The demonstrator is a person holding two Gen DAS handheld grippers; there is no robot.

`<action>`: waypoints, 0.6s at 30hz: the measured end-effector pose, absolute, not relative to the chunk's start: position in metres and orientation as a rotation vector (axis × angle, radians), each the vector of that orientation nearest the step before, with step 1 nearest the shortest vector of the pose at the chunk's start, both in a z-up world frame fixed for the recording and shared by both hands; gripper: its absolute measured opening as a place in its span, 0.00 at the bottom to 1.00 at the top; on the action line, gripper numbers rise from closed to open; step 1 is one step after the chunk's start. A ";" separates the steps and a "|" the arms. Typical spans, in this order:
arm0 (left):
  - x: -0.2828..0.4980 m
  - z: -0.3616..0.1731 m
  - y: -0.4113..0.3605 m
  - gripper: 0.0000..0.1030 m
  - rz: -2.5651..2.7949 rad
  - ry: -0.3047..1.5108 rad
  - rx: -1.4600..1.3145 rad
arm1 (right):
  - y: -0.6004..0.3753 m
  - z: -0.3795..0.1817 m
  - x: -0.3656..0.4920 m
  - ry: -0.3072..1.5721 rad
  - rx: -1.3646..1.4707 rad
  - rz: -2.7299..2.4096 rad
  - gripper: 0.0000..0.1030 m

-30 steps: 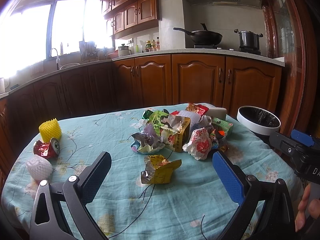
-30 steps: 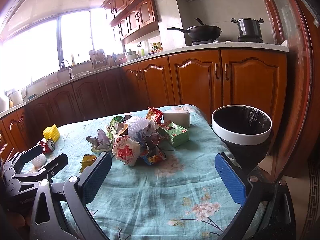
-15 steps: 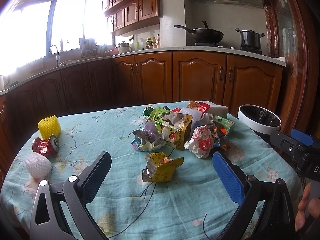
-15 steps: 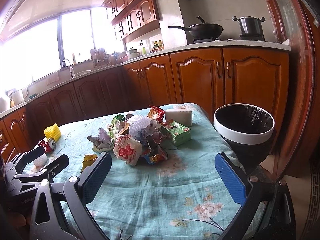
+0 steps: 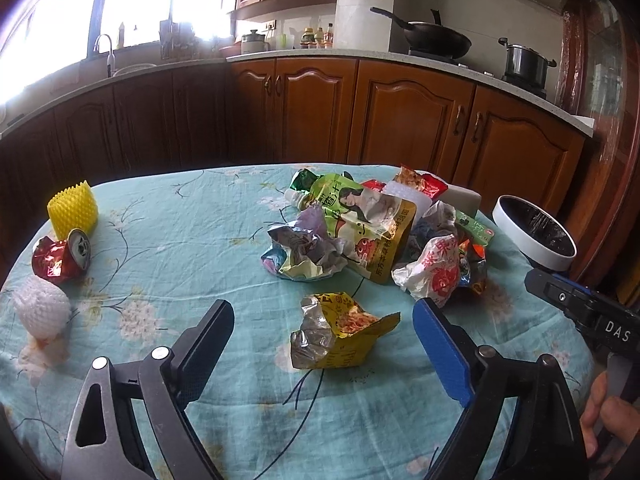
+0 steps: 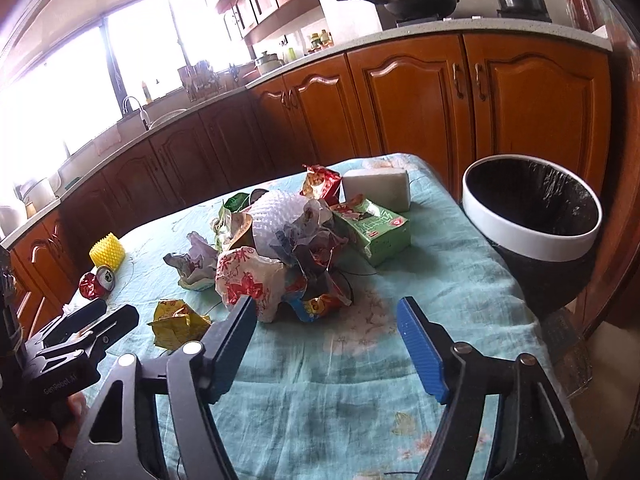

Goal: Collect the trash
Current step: 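Grasp a red-blue wrapper with the right gripper while the left grasps a yellow wrapper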

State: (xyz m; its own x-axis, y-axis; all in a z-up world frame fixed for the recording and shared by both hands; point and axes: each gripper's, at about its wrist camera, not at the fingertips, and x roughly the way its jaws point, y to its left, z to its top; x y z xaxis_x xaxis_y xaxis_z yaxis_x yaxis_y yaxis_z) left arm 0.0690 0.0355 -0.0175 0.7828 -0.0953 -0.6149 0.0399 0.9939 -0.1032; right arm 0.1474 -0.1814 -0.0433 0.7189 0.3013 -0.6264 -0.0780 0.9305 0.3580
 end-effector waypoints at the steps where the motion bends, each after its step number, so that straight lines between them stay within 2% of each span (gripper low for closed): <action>1: 0.075 -0.019 0.036 0.87 -0.076 0.682 -0.090 | -0.181 -0.047 0.153 0.760 0.327 0.222 0.62; 3: 0.086 -0.023 0.038 0.87 -0.074 0.706 -0.087 | -0.181 -0.054 0.164 0.793 0.349 0.239 0.56; 7: 0.111 -0.037 0.036 0.87 -0.078 0.760 -0.077 | -0.181 -0.069 0.190 0.867 0.342 0.241 0.52; 9: 0.123 -0.045 0.034 0.85 -0.093 0.788 -0.079 | -0.182 -0.080 0.204 0.915 0.320 0.232 0.45; 10: 0.126 -0.049 0.033 0.79 -0.105 0.797 -0.083 | -0.181 -0.085 0.209 0.931 0.328 0.239 0.42; 12: 0.132 -0.055 0.031 0.68 -0.145 0.818 -0.097 | -0.181 -0.092 0.217 0.960 0.341 0.261 0.23; 13: 0.134 -0.056 0.029 0.57 -0.162 0.822 -0.099 | -0.181 -0.095 0.218 0.972 0.340 0.270 0.18; 15: 0.133 -0.056 0.025 0.49 -0.163 0.808 -0.077 | -0.181 -0.096 0.217 0.973 0.337 0.283 0.11; 17: 0.130 -0.052 0.023 0.30 -0.161 0.784 -0.050 | -0.182 -0.094 0.211 0.965 0.323 0.291 0.06; 18: 0.127 -0.049 0.023 0.27 -0.169 0.772 -0.052 | -0.184 -0.092 0.207 0.960 0.326 0.297 0.03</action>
State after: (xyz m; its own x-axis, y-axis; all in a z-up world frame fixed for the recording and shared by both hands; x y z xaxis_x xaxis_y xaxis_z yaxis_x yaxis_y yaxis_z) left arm 0.1272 0.0229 -0.0487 0.7039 -0.1711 -0.6894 0.1333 0.9851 -0.1084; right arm 0.2067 -0.1841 -0.0917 0.5405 0.3871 -0.7470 -0.1020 0.9115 0.3985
